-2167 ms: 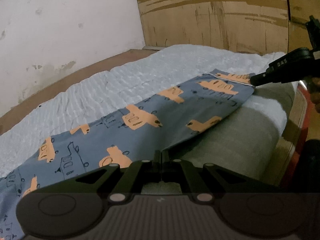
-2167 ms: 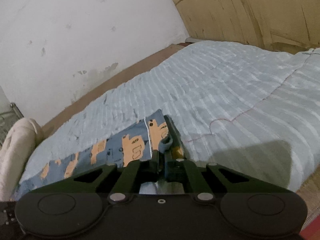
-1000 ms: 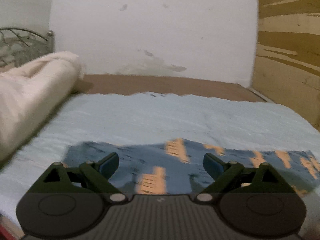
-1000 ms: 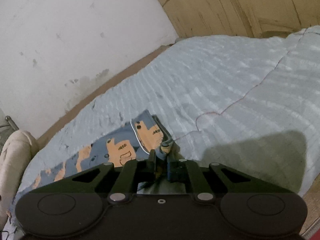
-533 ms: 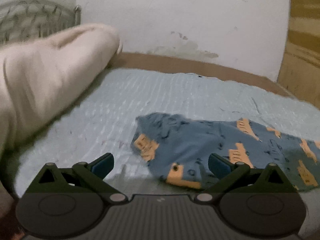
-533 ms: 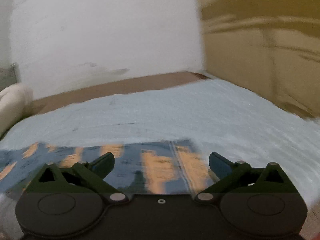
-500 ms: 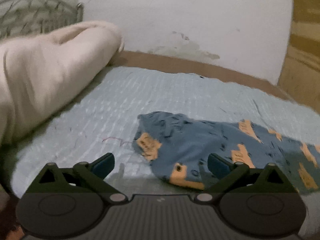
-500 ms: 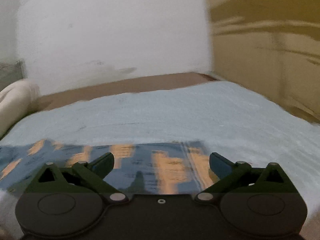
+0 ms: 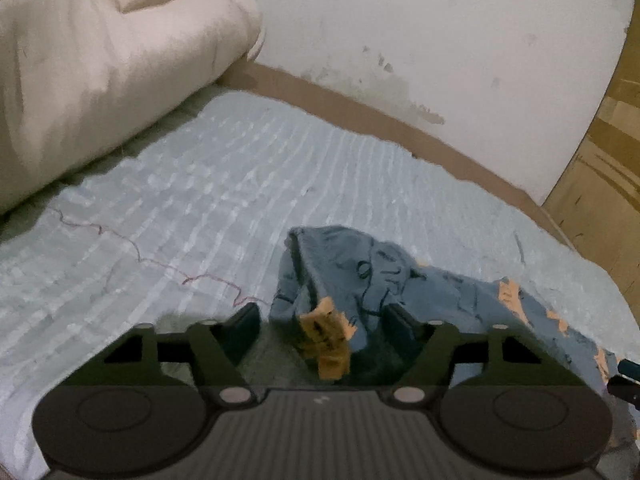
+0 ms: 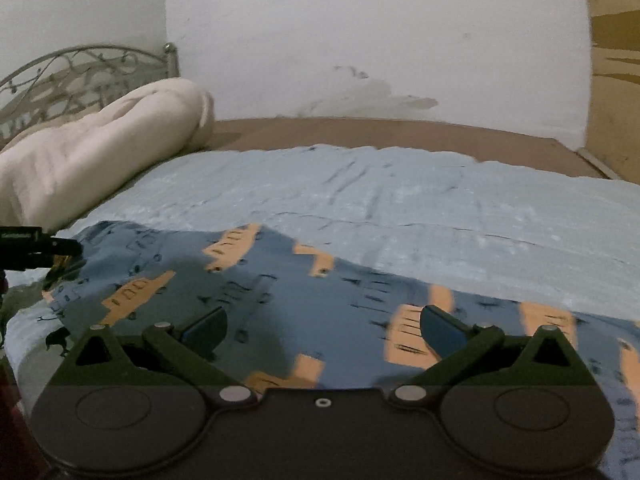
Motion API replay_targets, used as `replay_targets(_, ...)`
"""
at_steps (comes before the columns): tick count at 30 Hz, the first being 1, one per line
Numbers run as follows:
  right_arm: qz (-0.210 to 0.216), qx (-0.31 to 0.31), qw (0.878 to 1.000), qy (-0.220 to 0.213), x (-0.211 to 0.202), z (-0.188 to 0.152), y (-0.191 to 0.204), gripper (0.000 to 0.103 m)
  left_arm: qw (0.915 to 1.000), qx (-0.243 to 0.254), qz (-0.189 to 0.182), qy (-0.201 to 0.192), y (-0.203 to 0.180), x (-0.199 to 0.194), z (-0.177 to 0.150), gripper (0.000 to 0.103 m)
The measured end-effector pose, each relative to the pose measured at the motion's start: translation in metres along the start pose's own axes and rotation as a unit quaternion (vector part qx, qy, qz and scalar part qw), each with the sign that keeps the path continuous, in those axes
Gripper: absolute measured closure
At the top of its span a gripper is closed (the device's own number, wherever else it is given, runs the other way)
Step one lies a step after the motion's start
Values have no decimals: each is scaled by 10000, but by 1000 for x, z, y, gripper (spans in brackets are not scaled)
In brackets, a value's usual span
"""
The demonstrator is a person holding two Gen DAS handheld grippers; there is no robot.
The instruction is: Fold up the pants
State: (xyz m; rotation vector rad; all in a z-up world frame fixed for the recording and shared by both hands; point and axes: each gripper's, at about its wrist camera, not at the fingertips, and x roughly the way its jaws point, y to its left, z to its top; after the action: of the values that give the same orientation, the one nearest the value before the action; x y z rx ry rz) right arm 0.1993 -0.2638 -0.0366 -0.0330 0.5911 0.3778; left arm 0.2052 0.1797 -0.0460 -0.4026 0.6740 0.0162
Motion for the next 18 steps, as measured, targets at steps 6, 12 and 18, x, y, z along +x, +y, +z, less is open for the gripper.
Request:
replay_targets(6,136,-47,9999,89,15,1,18,1,9993,-351,124,11,4,2,5,85)
replay_targets(12,160,21,9998,135,15,-5,13,1,9966,88,550,-602,-18,-33,11,88)
replay_targets(18,177,164,9995,197,16,-12,8,1,9958,231,854,-216,-16,-7,3,86)
